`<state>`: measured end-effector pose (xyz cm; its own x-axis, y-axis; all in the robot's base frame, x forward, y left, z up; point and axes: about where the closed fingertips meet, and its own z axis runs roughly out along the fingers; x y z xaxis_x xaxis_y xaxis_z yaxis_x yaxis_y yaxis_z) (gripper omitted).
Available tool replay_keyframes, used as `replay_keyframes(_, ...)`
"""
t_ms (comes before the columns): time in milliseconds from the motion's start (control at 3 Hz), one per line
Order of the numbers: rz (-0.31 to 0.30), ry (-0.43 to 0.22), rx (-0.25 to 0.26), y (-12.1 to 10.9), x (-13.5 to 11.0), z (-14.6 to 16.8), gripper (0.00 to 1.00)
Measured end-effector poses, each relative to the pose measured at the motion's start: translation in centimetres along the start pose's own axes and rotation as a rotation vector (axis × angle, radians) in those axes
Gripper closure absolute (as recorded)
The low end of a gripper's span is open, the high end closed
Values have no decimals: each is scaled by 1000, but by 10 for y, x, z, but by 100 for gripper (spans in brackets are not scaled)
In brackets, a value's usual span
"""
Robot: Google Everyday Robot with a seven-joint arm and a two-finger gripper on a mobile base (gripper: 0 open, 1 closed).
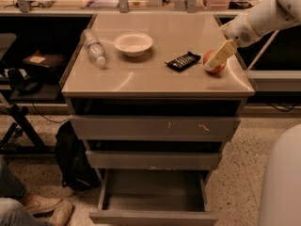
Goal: Place apple into bottom drawer
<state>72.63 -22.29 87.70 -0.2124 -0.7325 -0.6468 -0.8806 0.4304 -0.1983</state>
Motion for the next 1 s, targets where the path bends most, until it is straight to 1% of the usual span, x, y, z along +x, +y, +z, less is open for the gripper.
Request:
replay_keyframes(333,11,14,-40,11,8,18,0)
replay_keyframes(667,33,24,-29,5,15,25,0)
replay_keyframes(1000,71,43,12,-13,31,32,0)
